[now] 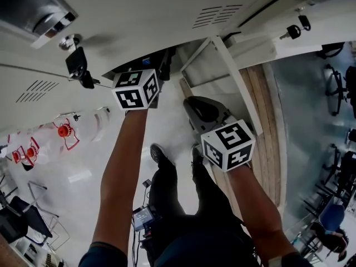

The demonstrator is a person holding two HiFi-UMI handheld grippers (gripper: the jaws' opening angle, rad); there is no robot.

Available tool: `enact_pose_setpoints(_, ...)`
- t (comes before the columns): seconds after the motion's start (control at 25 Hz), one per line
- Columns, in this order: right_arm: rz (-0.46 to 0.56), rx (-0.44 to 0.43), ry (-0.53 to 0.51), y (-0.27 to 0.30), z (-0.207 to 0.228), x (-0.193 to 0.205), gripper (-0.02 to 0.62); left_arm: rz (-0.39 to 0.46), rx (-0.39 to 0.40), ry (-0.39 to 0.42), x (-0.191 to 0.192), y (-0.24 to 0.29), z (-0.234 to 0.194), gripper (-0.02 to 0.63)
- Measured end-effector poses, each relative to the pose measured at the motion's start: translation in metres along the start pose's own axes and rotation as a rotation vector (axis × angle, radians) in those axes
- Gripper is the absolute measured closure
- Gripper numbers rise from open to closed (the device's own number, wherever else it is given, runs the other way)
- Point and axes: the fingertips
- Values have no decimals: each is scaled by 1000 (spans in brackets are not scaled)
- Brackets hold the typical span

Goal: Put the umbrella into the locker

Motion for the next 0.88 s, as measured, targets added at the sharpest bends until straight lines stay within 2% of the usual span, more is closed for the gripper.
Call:
enact_pose_setpoints(0.24, 17, -8, -19, -13, -9, -12, 546, -2, 25, 79, 1, -31, 18, 325)
enact_pose_setpoints(0.48, 43, -26, -53, -37, -29, -30, 546, -13, 25, 117, -3, -72, 30, 325)
enact_pose_setpoints(0.88, 122, -73, -137, -103, -83, -81, 546, 56, 73, 164, -54, -186, 83, 325)
Point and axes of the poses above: the fingertips, and each gripper's own axes: y forward along the fingers, z to its right, x out of its underside, and after that the axes turned 13 degrees about -x, right-handed
